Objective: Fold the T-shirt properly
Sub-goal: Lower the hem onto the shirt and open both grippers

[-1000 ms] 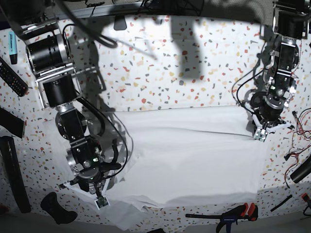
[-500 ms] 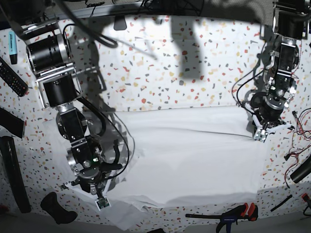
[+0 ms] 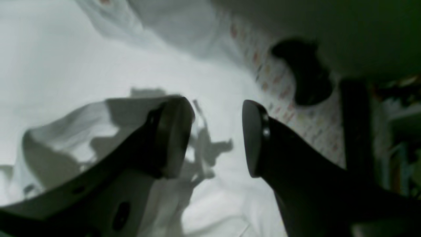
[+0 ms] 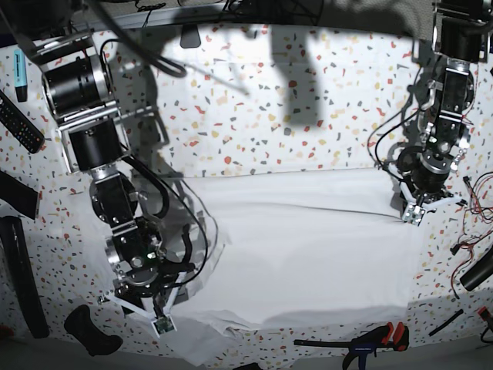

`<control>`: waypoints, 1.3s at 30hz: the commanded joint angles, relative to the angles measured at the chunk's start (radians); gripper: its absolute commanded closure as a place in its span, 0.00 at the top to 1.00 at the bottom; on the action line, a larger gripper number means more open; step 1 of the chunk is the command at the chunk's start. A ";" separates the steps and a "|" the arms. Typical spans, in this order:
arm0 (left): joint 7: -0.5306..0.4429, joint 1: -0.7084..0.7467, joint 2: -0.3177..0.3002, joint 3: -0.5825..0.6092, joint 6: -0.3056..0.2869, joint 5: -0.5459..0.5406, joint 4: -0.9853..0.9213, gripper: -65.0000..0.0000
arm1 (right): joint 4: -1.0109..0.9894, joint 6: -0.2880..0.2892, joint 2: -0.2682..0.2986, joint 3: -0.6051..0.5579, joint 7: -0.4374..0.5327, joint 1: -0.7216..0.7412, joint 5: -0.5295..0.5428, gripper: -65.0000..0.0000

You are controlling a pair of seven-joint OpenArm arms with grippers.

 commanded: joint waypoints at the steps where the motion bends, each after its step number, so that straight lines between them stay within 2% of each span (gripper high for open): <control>1: -0.030 -0.019 -0.014 -0.007 0.021 0.000 0.015 0.00 | 0.017 -0.015 0.005 0.007 0.045 0.043 -0.007 0.44; 5: -0.030 -0.019 -0.014 -0.007 0.021 0.000 0.015 0.00 | 0.017 -0.015 0.003 0.007 0.047 0.071 0.014 0.44; 9: -0.030 -0.019 -0.014 -0.007 0.021 0.000 0.015 0.00 | 0.017 -0.012 0.003 0.007 -0.066 0.113 0.122 0.44; 11: -0.031 -0.019 -0.014 -0.007 0.021 0.000 0.015 0.00 | 0.017 -0.006 0.003 0.007 -0.086 0.118 0.148 0.44; 16: -0.031 -0.019 -0.015 -0.007 0.021 0.000 0.015 0.00 | 0.017 0.020 0.003 0.007 -0.097 0.099 0.146 0.44; 23: -0.031 -0.020 -0.015 -0.007 0.021 0.001 0.015 0.00 | 0.017 0.023 0.003 0.007 -0.085 0.030 0.139 0.44; 24: -0.031 -0.020 -0.015 -0.007 0.022 0.001 0.014 0.03 | 0.017 0.023 0.003 0.007 -0.085 0.019 0.139 0.44; 25: -0.031 -0.020 -0.015 -0.007 0.029 0.001 0.014 0.13 | 0.017 0.023 0.003 0.007 -0.085 0.008 0.139 0.44; 27: -0.031 -0.020 -0.014 -0.007 0.080 0.000 0.014 0.28 | 0.017 0.023 0.003 0.007 -0.082 -0.011 0.139 0.44; 28: -0.031 -0.020 -0.015 -0.007 0.116 0.000 0.014 0.32 | 0.017 0.023 0.003 0.007 -0.081 -0.021 0.139 0.44; 30: -0.030 -0.020 -0.016 -0.007 0.173 0.001 0.014 0.33 | 0.017 0.023 0.003 0.007 -0.085 -0.037 0.140 0.44; 35: -0.006 -0.020 -0.023 -0.007 0.177 -0.002 0.014 0.33 | 0.017 0.023 0.003 0.007 -0.077 -0.083 0.147 0.44; 39: 0.007 -0.019 -0.022 -0.007 0.178 -0.109 0.015 0.33 | 0.017 0.023 0.006 0.007 -0.025 -0.129 0.148 0.44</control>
